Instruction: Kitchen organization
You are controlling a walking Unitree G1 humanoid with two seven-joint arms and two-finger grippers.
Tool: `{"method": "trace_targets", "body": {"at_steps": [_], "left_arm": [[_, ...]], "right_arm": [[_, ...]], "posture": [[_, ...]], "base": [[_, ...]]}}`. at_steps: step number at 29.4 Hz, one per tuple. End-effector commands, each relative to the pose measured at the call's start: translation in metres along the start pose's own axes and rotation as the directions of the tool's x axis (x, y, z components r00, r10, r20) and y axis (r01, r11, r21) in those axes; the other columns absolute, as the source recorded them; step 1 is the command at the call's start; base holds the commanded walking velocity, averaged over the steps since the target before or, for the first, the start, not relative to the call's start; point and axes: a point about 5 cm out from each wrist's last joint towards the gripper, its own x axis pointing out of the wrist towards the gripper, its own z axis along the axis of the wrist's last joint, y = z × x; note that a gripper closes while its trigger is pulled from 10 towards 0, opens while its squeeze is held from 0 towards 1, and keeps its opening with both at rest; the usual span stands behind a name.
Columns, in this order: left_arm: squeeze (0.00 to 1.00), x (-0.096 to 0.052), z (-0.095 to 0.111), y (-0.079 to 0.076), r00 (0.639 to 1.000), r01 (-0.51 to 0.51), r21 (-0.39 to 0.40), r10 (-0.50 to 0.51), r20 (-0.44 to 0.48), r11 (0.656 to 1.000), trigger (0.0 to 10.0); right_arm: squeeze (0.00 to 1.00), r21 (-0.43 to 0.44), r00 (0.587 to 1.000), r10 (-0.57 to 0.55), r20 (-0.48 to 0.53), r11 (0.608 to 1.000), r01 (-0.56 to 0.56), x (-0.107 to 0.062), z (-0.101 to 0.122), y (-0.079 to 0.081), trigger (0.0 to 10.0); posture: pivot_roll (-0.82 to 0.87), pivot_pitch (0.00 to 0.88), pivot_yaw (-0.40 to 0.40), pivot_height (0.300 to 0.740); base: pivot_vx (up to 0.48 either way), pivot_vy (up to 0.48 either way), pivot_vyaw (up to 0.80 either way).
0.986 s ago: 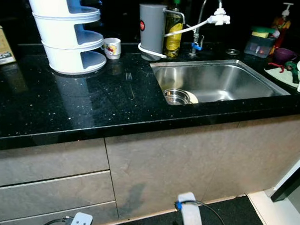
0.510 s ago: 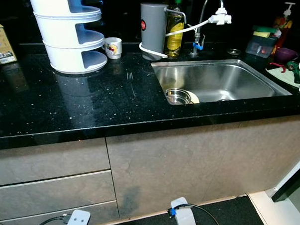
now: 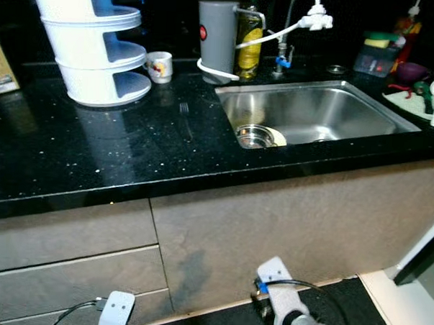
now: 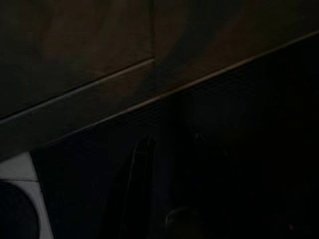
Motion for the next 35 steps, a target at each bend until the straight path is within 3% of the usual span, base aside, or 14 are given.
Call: {"method": "trace_targets", "body": {"at_steps": [1, 4, 8, 10, 15, 16, 17, 22, 24, 25, 28, 35], "left_arm": [[0.00, -0.005, -0.006, 0.002, 1.000, 0.009, -0.012, -0.009, -0.006, 1.000, 10.0], [0.00, -0.007, -0.007, 0.000, 1.000, 0.010, -0.023, -0.010, -0.001, 1.000, 10.0], [0.00, -0.010, -0.010, -0.002, 1.000, -0.001, -0.025, 0.001, -0.008, 1.000, 10.0], [0.00, -0.013, -0.011, 0.001, 1.000, -0.018, -0.051, 0.018, -0.008, 0.999, 10.0], [0.00, -0.017, -0.012, 0.007, 1.000, -0.031, -0.058, 0.030, -0.006, 0.998, 10.0], [0.00, -0.019, -0.019, 0.013, 0.997, -0.067, -0.044, 0.065, -0.048, 0.997, 10.0], [0.00, -0.019, -0.019, 0.013, 0.997, -0.067, -0.044, 0.065, -0.048, 0.997, 10.0], [0.00, -0.024, -0.031, 0.025, 0.987, -0.122, -0.021, 0.120, -0.105, 0.992, 10.0], [0.00, -0.024, -0.031, 0.027, 0.987, -0.128, -0.018, 0.125, -0.105, 0.992, 10.0], [0.00, -0.024, -0.027, 0.030, 0.987, -0.132, -0.010, 0.131, -0.091, 0.991, 10.0], [0.00, -0.023, -0.024, 0.032, 0.988, -0.132, -0.002, 0.131, -0.081, 0.991, 10.0], [0.00, -0.021, -0.018, 0.031, 0.992, -0.122, -0.086, 0.119, -0.039, 0.989, 10.0]], "right_arm": [[0.00, -0.002, 1.000, 0.003, 0.031, 1.000, -0.003, -0.004, 0.008, 0.003, 10.0], [0.00, 0.035, 0.995, -0.016, 0.098, 0.999, 0.013, -0.009, 0.024, 0.001, 10.0], [0.00, 0.033, 0.998, -0.036, 0.058, 0.999, 0.034, -0.004, 0.018, 0.000, 10.0], [0.00, 0.097, 0.998, -0.009, 0.065, 0.995, 0.003, -0.002, 0.021, 0.004, 10.0], [0.00, -0.006, 0.997, -0.045, 0.056, 0.999, 0.045, 0.003, 0.022, 0.002, 10.0], [0.00, 0.068, 0.996, -0.013, 0.087, 0.998, 0.007, 0.010, 0.025, 0.011, 10.0], [0.00, 0.068, 0.996, -0.013, 0.087, 0.998, 0.007, 0.010, 0.025, 0.011, 10.0], [0.00, -0.010, 0.987, 0.103, 0.120, 0.995, -0.103, 0.023, 0.035, 0.043, 10.0], [0.00, 0.001, 0.986, 0.111, 0.126, 0.994, -0.112, 0.024, 0.035, 0.047, 10.0], [0.00, 0.059, 0.982, 0.117, 0.149, 0.990, -0.127, 0.026, 0.036, 0.049, 10.0], [0.00, 0.107, 0.977, 0.127, 0.172, 0.983, -0.147, 0.028, 0.037, 0.050, 10.0], [0.00, 0.112, 0.972, 0.132, 0.196, 0.982, -0.155, 0.028, 0.038, 0.052, 10.0]], "posture": [[-0.14, 0.173, 0.017, 0.740], [-0.13, 0.176, 0.017, 0.740], [-0.13, 0.170, 0.002, 0.740], [-0.10, 0.160, -0.006, 0.740], [-0.08, 0.158, -0.016, 0.740], [-0.06, 0.149, -0.022, 0.740], [-0.06, 0.149, -0.022, 0.740], [-0.05, 0.131, -0.036, 0.740], [-0.05, 0.135, -0.032, 0.740], [-0.04, 0.135, -0.029, 0.740], [-0.04, 0.128, -0.029, 0.740], [-0.04, 0.131, -0.034, 0.740]], "base": [[0.000, 0.000, 0.00], [0.000, 0.000, 0.00], [0.000, 0.000, 0.00], [0.000, 0.000, 0.00], [0.000, 0.000, 0.00], [0.000, 0.000, 0.00], [0.000, 0.000, 0.00], [0.000, 0.000, 0.00], [0.000, 0.000, 0.00], [0.000, 0.000, 0.00], [0.000, 0.000, 0.00], [0.000, 0.000, 0.00]]}}
